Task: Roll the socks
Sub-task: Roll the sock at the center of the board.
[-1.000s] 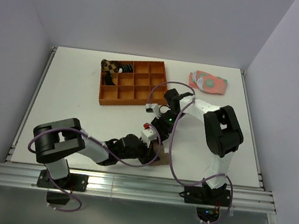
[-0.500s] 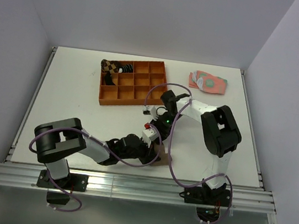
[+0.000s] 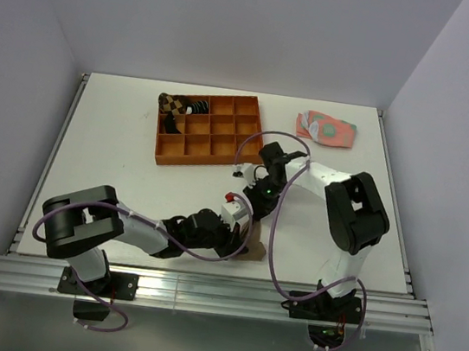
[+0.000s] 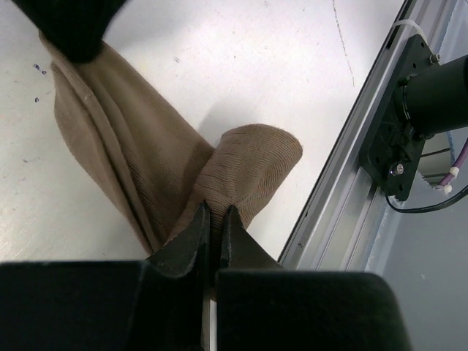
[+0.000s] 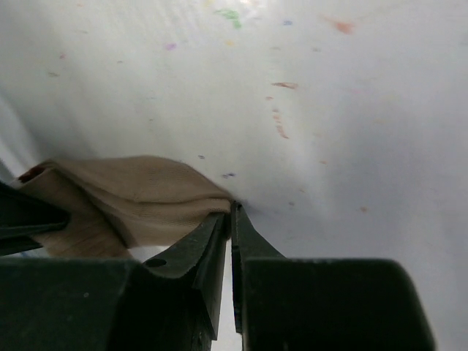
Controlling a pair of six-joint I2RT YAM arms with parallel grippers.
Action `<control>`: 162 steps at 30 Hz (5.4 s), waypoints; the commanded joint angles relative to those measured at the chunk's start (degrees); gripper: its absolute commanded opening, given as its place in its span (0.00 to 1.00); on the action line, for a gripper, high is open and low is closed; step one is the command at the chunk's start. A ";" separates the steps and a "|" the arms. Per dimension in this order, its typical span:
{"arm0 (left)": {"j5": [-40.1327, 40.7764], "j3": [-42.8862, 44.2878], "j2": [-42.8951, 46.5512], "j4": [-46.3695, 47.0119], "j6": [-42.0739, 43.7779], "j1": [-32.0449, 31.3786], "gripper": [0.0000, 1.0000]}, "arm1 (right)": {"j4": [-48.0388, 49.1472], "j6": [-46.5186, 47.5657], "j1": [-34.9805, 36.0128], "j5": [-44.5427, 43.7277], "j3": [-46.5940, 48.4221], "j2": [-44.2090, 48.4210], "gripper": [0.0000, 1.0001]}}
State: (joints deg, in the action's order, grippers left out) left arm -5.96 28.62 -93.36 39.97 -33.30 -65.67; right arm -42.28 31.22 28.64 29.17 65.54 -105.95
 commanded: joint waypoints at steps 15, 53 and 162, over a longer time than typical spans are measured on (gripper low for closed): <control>-12.23 3.37 -10.43 -3.76 -6.69 5.20 0.00 | 7.30 -0.20 -3.07 -5.70 -0.40 7.16 0.13; -31.66 4.25 -21.16 -6.04 -14.43 20.05 0.00 | 19.96 14.57 18.55 -5.78 -37.33 54.02 0.70; 0.42 7.15 -7.62 -12.55 -3.17 7.57 0.00 | -5.09 6.13 2.12 3.44 -3.93 15.06 0.58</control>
State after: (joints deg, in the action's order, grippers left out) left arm -5.19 36.80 -97.86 35.03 -32.71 -59.83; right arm -49.80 33.87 31.05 29.15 61.32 -97.89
